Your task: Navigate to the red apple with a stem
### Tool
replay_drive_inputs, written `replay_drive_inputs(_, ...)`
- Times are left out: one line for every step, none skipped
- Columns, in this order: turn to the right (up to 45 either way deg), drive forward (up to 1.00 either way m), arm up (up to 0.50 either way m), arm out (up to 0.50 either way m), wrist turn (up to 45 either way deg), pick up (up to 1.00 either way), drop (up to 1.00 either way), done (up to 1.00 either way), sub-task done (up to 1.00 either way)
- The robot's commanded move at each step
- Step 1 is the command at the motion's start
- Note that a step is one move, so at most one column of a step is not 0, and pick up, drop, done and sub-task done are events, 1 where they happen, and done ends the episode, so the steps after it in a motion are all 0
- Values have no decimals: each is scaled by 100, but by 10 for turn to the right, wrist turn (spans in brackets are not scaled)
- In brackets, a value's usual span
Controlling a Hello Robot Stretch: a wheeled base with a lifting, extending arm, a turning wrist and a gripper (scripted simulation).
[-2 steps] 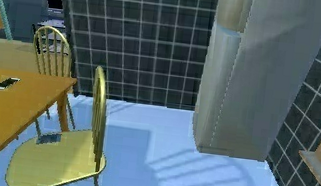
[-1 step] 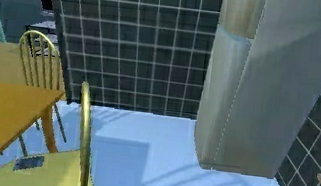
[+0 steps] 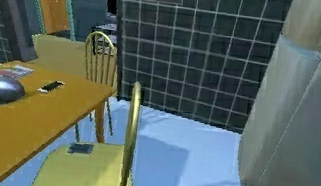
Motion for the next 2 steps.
replay_drive_inputs(0,40,0,0,0,0,0,0,0)
replay_drive_inputs(-450,0,0,0,0,0,0,0,0)
